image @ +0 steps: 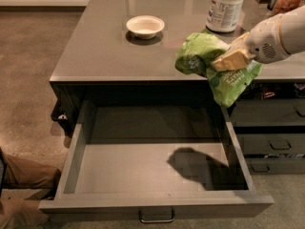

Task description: Place green rice chip bag into top drawer

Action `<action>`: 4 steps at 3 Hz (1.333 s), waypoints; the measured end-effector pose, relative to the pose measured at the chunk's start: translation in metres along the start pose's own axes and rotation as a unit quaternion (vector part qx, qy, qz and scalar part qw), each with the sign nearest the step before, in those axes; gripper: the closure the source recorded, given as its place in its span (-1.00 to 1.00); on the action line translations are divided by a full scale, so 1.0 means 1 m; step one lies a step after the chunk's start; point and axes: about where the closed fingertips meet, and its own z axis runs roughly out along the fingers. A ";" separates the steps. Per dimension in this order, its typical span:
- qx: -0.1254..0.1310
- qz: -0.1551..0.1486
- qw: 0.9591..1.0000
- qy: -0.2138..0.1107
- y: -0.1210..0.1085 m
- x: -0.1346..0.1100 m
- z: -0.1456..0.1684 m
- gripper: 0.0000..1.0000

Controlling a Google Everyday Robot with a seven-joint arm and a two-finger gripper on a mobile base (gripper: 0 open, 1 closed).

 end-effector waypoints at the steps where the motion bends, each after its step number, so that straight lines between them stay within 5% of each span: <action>1: 0.000 0.000 1.000 0.000 0.000 0.000 0.000 1.00; 2: 0.007 0.007 1.000 -0.001 0.017 0.006 -0.001 1.00; 4: 0.004 0.041 0.999 0.024 0.089 0.038 0.016 1.00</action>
Offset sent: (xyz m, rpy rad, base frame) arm -0.0475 0.0120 -0.0192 0.0156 -0.0040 -0.0668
